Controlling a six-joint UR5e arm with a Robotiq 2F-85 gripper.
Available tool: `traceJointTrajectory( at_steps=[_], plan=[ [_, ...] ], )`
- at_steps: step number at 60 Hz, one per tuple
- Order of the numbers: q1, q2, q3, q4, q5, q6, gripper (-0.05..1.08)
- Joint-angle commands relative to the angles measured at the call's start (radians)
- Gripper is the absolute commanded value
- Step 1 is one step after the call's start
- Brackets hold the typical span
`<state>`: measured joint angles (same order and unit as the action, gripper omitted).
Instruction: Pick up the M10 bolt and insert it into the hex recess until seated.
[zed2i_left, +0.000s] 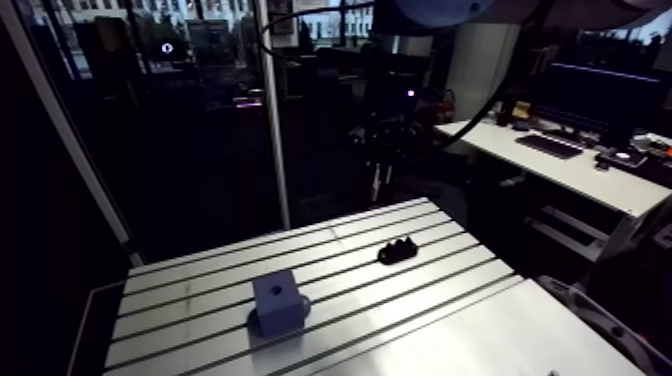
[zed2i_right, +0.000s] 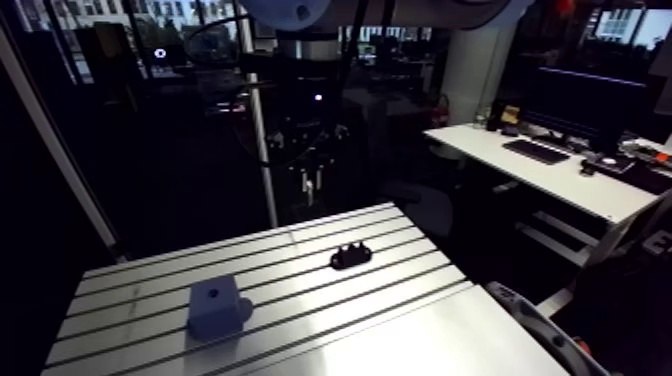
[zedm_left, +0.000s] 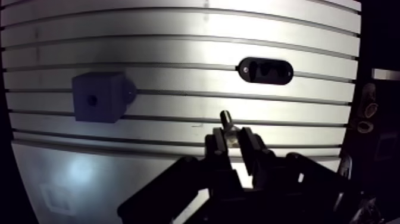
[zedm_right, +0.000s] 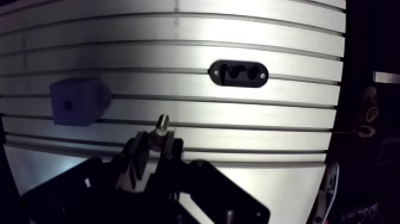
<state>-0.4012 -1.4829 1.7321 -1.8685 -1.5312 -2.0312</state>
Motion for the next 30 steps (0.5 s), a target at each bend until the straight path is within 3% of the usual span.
traceJointTrajectory(
  at_steps=[1, 8, 16, 30],
  plan=[
    [0.125, 0.0, -0.034, 0.07, -0.017, -0.006, 0.85],
    [0.168, 0.008, -0.055, 0.095, -0.023, -0.061, 0.85],
    [0.201, 0.019, -0.082, 0.114, -0.022, -0.263, 0.85],
    [0.256, 0.043, -0.106, 0.151, -0.028, -0.329, 0.85]
  ],
)
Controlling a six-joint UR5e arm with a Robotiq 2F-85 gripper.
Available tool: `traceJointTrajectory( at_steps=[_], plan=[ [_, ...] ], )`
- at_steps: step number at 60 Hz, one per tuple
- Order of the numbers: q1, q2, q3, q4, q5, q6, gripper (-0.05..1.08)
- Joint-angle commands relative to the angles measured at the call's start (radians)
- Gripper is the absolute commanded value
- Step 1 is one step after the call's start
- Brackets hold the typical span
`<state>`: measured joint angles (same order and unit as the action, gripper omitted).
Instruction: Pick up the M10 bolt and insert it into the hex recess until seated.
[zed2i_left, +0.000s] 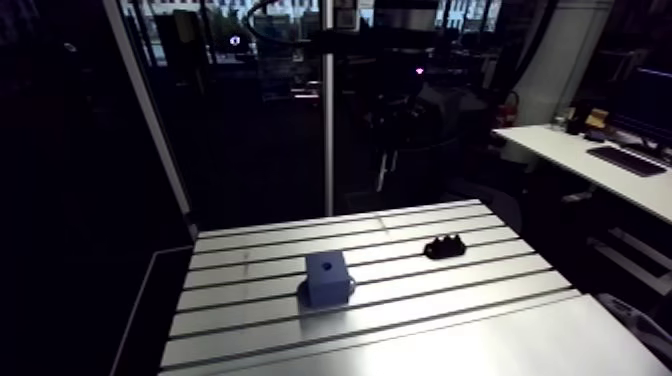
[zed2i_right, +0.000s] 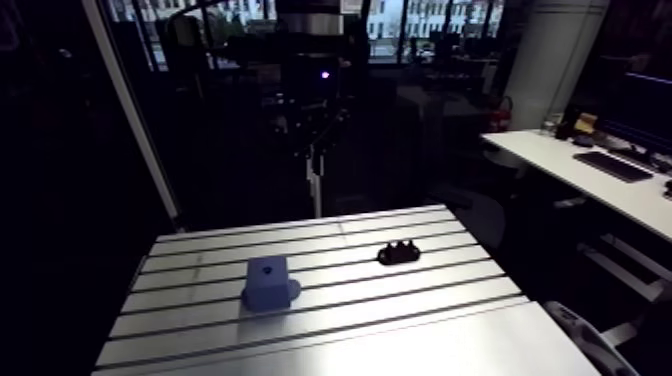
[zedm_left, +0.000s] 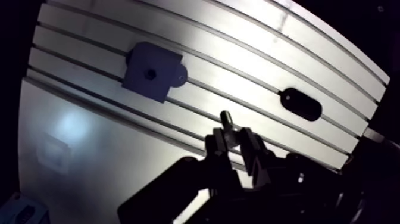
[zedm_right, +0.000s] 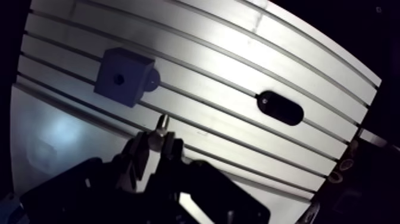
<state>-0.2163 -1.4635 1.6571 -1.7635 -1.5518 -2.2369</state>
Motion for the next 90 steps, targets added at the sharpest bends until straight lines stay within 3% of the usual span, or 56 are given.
traceJointTrajectory(
  at_steps=[1, 6, 28, 38, 50, 62, 90],
  plan=[
    [0.076, 0.026, -0.034, 0.049, -0.013, -0.139, 0.85],
    [0.078, 0.037, -0.035, 0.046, -0.026, -0.157, 0.85],
    [0.109, 0.045, -0.031, 0.068, -0.025, -0.139, 0.85],
    [0.13, 0.04, -0.007, 0.054, -0.031, -0.136, 0.9],
    [0.145, 0.038, 0.04, 0.011, -0.03, -0.137, 0.9],
    [0.163, 0.041, 0.114, -0.105, -0.034, -0.146, 0.92],
    [0.175, 0.083, 0.126, -0.127, -0.03, -0.154, 0.92]
  ],
)
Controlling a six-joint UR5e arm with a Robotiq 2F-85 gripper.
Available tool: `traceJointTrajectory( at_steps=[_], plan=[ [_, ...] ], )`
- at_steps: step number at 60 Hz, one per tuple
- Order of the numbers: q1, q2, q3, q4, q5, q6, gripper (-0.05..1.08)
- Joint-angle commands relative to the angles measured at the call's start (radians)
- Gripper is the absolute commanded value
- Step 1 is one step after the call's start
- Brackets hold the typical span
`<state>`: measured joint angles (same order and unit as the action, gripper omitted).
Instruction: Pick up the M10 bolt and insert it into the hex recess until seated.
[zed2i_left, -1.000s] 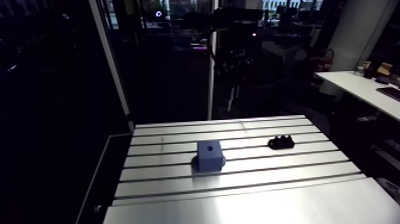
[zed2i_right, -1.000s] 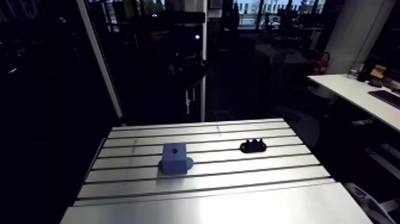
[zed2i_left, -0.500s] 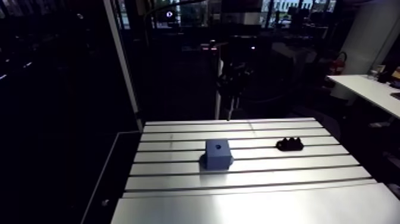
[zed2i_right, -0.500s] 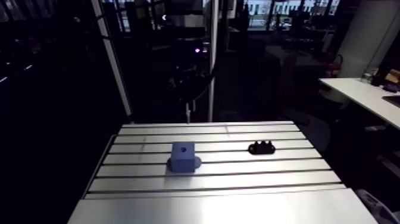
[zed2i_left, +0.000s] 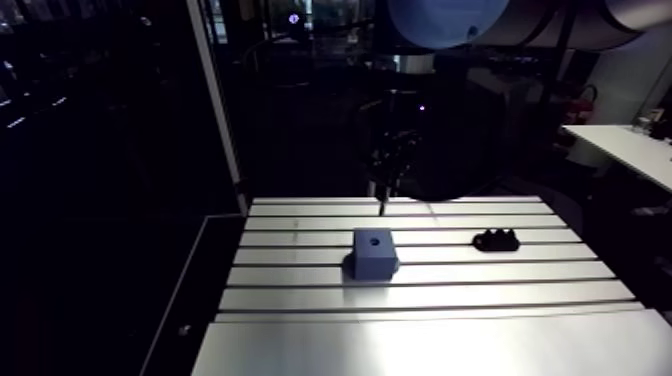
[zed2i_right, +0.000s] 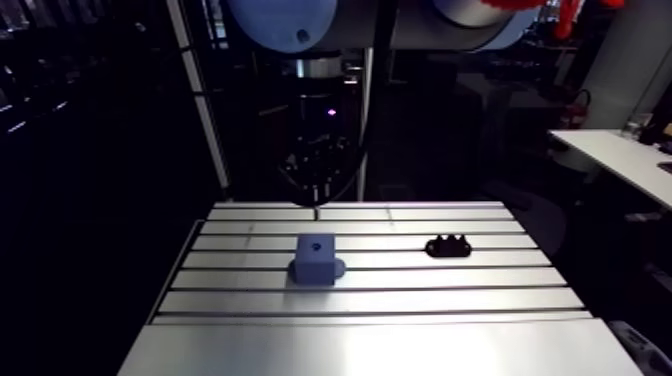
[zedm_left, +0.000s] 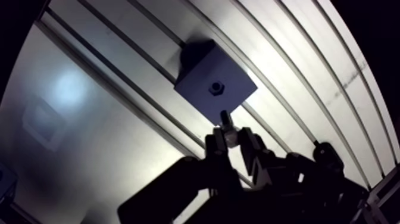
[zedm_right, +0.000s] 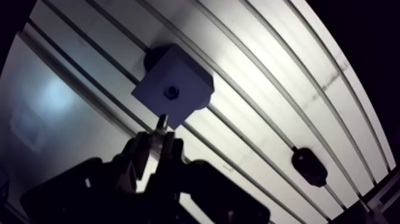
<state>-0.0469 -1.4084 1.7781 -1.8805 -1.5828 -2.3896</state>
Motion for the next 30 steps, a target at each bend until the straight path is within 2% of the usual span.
traceJointTrajectory(
  at_steps=[1, 30],
  plan=[
    [0.005, 0.028, 0.005, -0.01, 0.001, -0.001, 0.92],
    [0.012, 0.055, 0.005, -0.012, 0.0, 0.003, 0.92]
  ],
)
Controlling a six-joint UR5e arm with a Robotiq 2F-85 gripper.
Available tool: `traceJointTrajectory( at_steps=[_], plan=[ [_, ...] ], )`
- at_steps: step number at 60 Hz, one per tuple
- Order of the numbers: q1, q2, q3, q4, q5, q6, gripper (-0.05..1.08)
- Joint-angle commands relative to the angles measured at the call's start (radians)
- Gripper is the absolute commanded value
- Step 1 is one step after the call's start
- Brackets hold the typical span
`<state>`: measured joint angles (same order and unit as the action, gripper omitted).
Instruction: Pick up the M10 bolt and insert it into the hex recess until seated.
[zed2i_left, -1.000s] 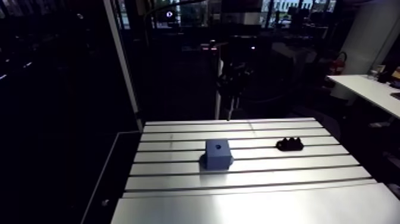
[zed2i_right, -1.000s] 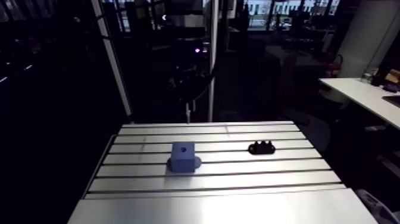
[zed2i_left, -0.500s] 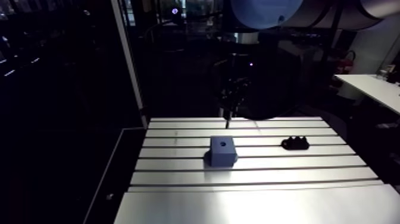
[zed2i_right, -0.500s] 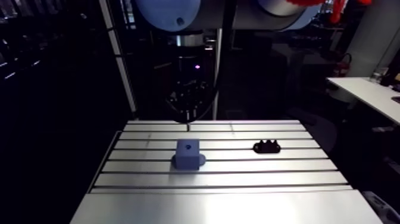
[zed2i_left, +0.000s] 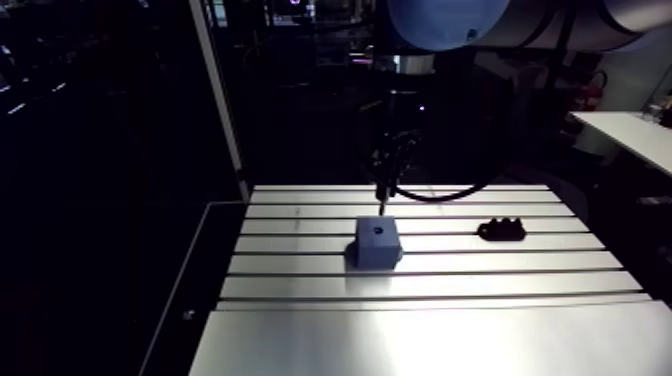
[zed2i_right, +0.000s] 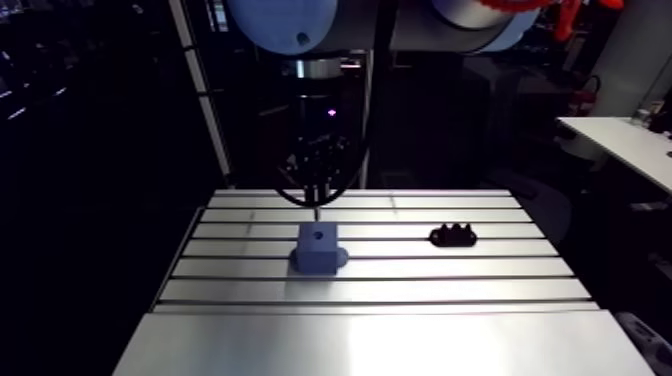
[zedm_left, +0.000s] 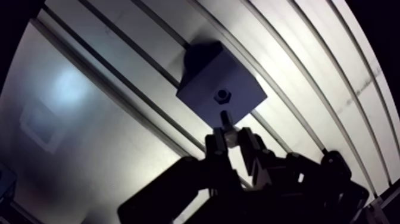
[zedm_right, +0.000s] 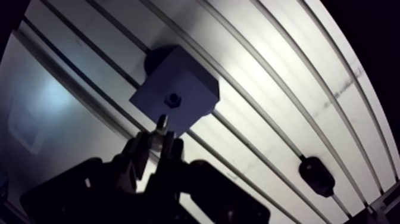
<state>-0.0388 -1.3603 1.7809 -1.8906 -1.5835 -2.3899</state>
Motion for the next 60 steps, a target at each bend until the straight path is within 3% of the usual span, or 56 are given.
traceJointTrajectory(
  at_steps=[1, 24, 60],
  plan=[
    [0.003, 0.006, 0.002, -0.002, 0.001, 0.004, 0.92],
    [0.002, 0.041, 0.001, -0.055, -0.003, 0.001, 0.93],
    [0.002, 0.054, 0.011, -0.055, -0.002, 0.002, 0.93]
  ],
)
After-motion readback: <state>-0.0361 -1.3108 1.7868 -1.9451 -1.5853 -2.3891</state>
